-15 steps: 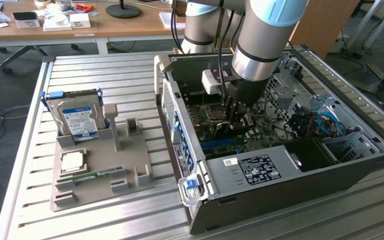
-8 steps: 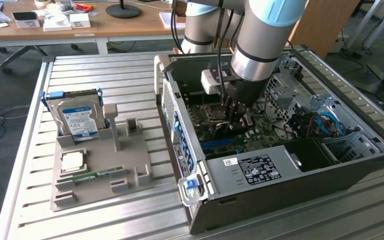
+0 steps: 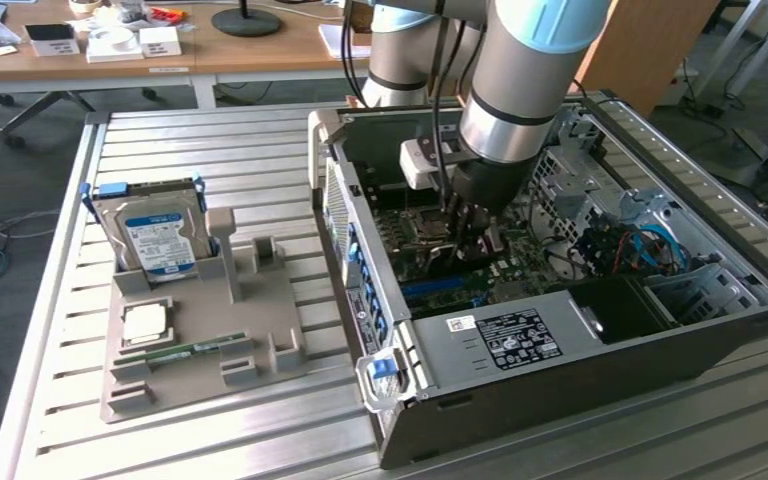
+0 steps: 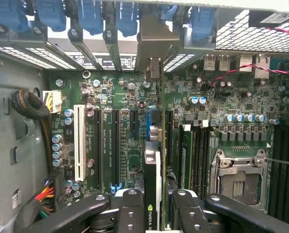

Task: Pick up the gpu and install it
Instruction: 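Insert the gpu into the slot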

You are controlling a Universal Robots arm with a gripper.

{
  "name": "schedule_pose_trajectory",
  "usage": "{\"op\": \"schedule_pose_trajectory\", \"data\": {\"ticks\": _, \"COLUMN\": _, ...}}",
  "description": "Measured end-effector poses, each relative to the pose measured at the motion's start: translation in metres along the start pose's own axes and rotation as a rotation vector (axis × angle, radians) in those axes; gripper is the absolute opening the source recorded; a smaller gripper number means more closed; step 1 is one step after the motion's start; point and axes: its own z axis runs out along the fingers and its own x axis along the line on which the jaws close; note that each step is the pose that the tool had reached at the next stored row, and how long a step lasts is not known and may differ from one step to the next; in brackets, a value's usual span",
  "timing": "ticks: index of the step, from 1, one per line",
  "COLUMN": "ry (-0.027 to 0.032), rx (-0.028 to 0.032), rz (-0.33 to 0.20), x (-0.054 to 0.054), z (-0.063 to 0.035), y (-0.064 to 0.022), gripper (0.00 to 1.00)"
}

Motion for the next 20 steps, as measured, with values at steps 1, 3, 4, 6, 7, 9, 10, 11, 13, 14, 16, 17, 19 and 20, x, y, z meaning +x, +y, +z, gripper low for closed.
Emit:
{"op": "schedule_pose_trajectory", "data": {"ticks": 1, "ry": -0.0002, "rx": 0.0002, "rz": 0.001, "x": 0.0000, "z": 0.0005, "y": 0.0002, "gripper": 0.27}}
{"op": "schedule_pose_trajectory", "data": {"ticks": 3, "ry": 0.0001, "rx": 0.0003, "rz": 0.003, "x": 0.0001, "z": 0.0014, "y": 0.0005, "gripper": 0.27}}
{"op": "schedule_pose_trajectory", "data": {"ticks": 4, "ry": 0.0003, "rx": 0.0003, "rz": 0.004, "x": 0.0001, "z": 0.0016, "y": 0.0005, "gripper": 0.27}}
{"op": "schedule_pose_trajectory", "data": {"ticks": 6, "ry": 0.0008, "rx": 0.0005, "rz": 0.006, "x": 0.0001, "z": 0.0021, "y": 0.0007, "gripper": 0.27}}
{"op": "schedule_pose_trajectory", "data": {"ticks": 7, "ry": 0.0010, "rx": 0.0006, "rz": 0.007, "x": 0.0002, "z": 0.0024, "y": 0.0007, "gripper": 0.27}}
{"op": "schedule_pose_trajectory", "data": {"ticks": 9, "ry": 0.0013, "rx": 0.0010, "rz": 0.012, "x": 0.0002, "z": 0.0030, "y": 0.0008, "gripper": 0.27}}
{"op": "schedule_pose_trajectory", "data": {"ticks": 10, "ry": 0.0014, "rx": 0.0012, "rz": 0.014, "x": 0.0002, "z": 0.0034, "y": 0.0008, "gripper": 0.27}}
{"op": "schedule_pose_trajectory", "data": {"ticks": 11, "ry": 0.0014, "rx": 0.0014, "rz": 0.017, "x": 0.0003, "z": 0.0038, "y": 0.0009, "gripper": 0.27}}
{"op": "schedule_pose_trajectory", "data": {"ticks": 13, "ry": 0.0020, "rx": 0.0019, "rz": 0.024, "x": 0.0003, "z": 0.0045, "y": 0.0010, "gripper": 0.27}}
{"op": "schedule_pose_trajectory", "data": {"ticks": 14, "ry": 0.0023, "rx": 0.0019, "rz": 0.026, "x": 0.0004, "z": 0.0045, "y": 0.0010, "gripper": 0.27}}
{"op": "schedule_pose_trajectory", "data": {"ticks": 16, "ry": 0.0021, "rx": 0.0021, "rz": 0.026, "x": 0.0003, "z": 0.0047, "y": 0.0010, "gripper": 0.27}}
{"op": "schedule_pose_trajectory", "data": {"ticks": 17, "ry": 0.0027, "rx": 0.0015, "rz": 0.026, "x": 0.0003, "z": 0.0047, "y": 0.0008, "gripper": 0.27}}
{"op": "schedule_pose_trajectory", "data": {"ticks": 19, "ry": 0.0027, "rx": 0.0015, "rz": 0.026, "x": 0.0003, "z": 0.0047, "y": 0.0008, "gripper": 0.27}}
{"op": "schedule_pose_trajectory", "data": {"ticks": 20, "ry": 0.0027, "rx": 0.0015, "rz": 0.026, "x": 0.0003, "z": 0.0047, "y": 0.0008, "gripper": 0.27}}
